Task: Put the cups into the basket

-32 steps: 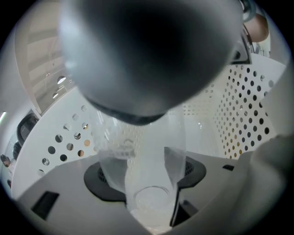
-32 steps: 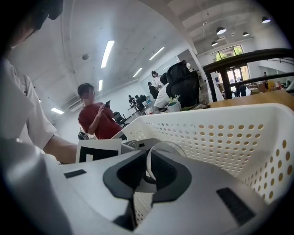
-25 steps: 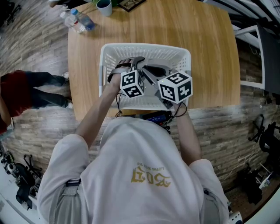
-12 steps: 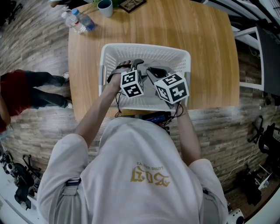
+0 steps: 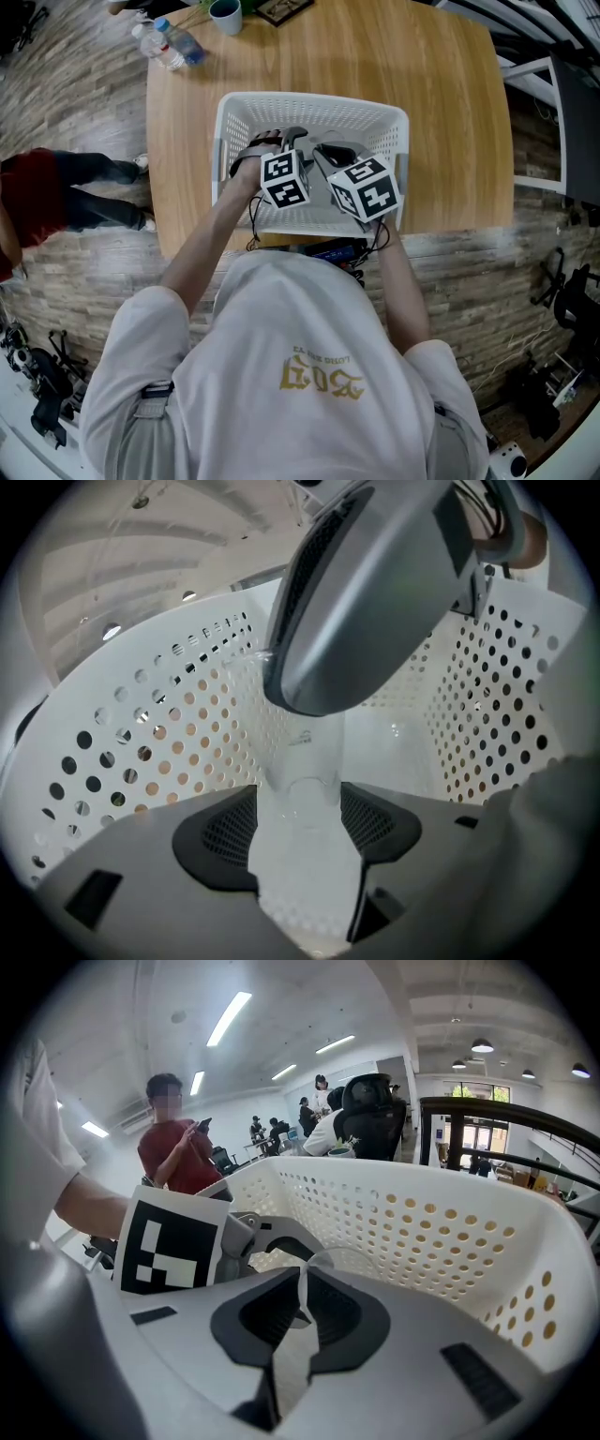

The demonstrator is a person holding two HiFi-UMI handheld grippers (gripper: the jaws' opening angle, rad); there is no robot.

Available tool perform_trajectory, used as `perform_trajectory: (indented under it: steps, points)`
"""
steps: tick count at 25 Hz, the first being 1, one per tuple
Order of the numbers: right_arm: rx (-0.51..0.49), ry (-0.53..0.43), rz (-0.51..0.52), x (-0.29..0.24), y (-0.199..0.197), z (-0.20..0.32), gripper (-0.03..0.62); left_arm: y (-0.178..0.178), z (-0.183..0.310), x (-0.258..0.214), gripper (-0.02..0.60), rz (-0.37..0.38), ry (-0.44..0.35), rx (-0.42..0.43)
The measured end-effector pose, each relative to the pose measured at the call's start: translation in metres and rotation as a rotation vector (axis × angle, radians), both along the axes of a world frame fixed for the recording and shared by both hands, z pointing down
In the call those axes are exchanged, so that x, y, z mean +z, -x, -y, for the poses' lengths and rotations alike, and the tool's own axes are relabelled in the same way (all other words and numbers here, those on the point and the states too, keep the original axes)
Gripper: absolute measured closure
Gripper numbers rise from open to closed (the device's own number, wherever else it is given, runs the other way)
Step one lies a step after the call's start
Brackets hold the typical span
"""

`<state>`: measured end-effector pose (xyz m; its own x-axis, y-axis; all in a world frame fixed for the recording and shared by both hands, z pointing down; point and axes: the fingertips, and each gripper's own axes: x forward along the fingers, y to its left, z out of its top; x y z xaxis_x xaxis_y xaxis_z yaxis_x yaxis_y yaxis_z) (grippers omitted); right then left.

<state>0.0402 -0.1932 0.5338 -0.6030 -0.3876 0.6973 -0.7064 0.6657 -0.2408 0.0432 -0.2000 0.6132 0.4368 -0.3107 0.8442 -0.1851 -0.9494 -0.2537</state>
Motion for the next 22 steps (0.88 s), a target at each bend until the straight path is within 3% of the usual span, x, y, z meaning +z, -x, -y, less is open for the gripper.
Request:
perform_trajectory:
  steps: [17, 22]
  points:
    - [-0.074, -0.056, -0.264, 0.023, -0.006, -0.005, 0.562, 0.008, -0.009, 0.013, 0.301, 0.082, 0.042, 0.03]
    - [-0.084, -0.062, -0.291, 0.028, -0.007, -0.004, 0.562, 0.009, -0.01, 0.016, 0.301, 0.094, 0.045, 0.032]
